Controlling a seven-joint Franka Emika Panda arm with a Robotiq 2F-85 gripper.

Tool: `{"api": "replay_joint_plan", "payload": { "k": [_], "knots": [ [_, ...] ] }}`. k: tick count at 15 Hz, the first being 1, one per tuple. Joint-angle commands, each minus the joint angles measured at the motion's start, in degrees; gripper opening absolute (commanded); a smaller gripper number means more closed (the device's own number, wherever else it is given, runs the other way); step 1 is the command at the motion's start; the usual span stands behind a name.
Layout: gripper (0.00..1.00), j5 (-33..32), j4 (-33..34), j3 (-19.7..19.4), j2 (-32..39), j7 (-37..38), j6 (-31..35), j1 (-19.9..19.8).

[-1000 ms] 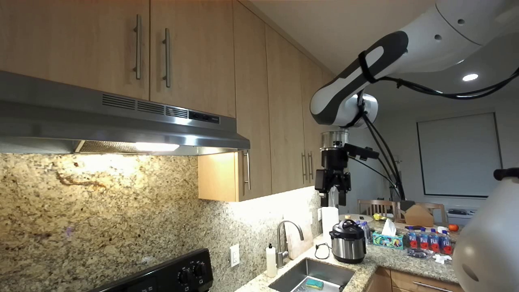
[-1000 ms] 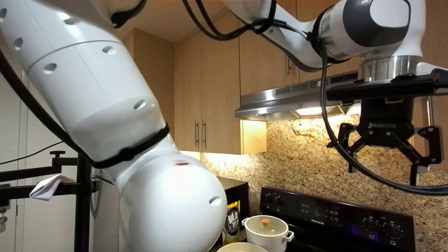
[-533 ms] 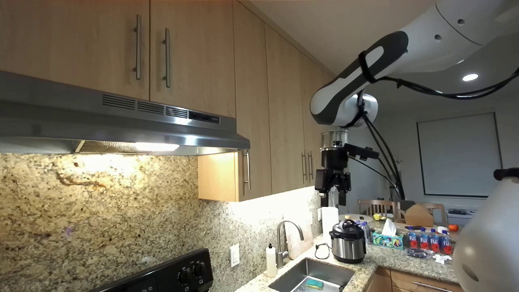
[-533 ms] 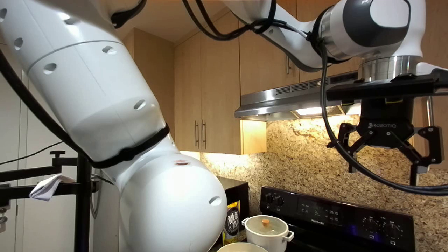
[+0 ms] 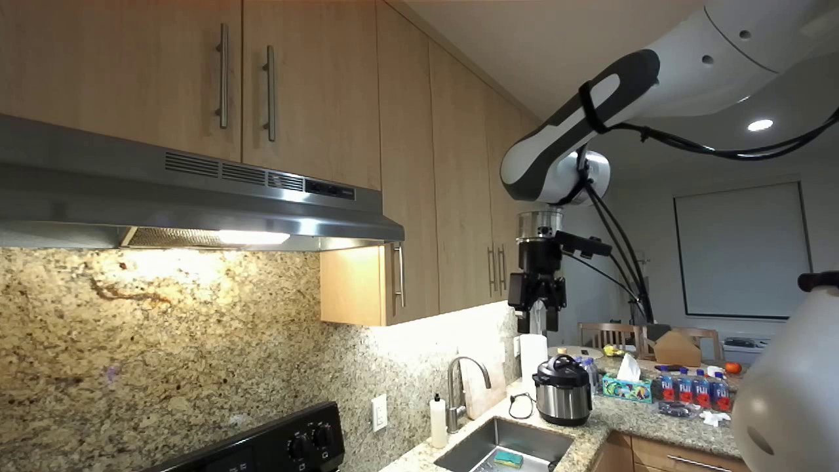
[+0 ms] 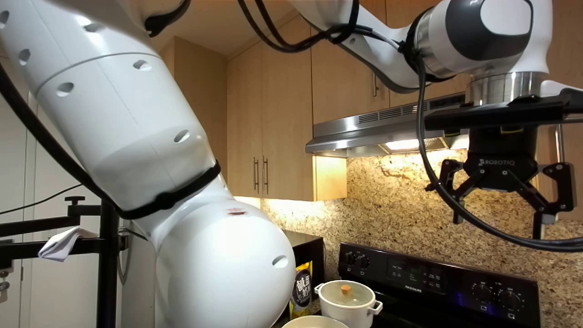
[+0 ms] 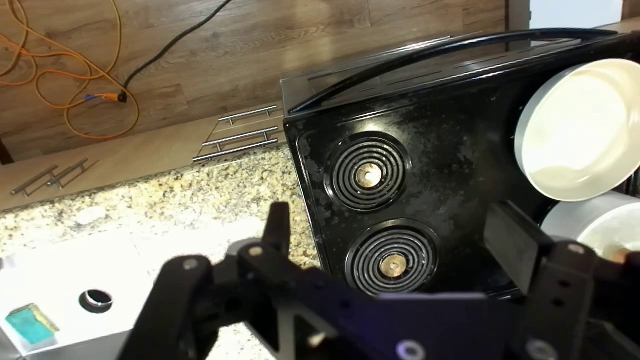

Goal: Turn off the light stove switch

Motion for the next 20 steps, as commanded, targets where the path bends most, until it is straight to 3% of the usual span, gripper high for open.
{"api": "replay_joint_plan", "payload": {
  "k": [1, 6, 11, 18, 19, 20],
  "knots": [
    [1.00, 0.9, 0.2, 3.4, -2.2, 1.3, 0.7, 0.9],
    [1.00, 0.3, 2.6, 8.4, -6.6, 1.7, 1.8, 3.8],
    [1.00, 0.9, 6.6, 9.2, -10.6, 1.8, 5.5, 5.8],
    [1.00, 7.6, 9.4, 9.9, -11.0, 0.9, 24.6, 13.6],
    [1.00, 5.4, 9.4, 9.5, -11.1, 0.8, 20.2, 11.9],
    [1.00, 6.1, 9.4, 9.7, -11.1, 0.7, 22.2, 13.0]
  ]
}}
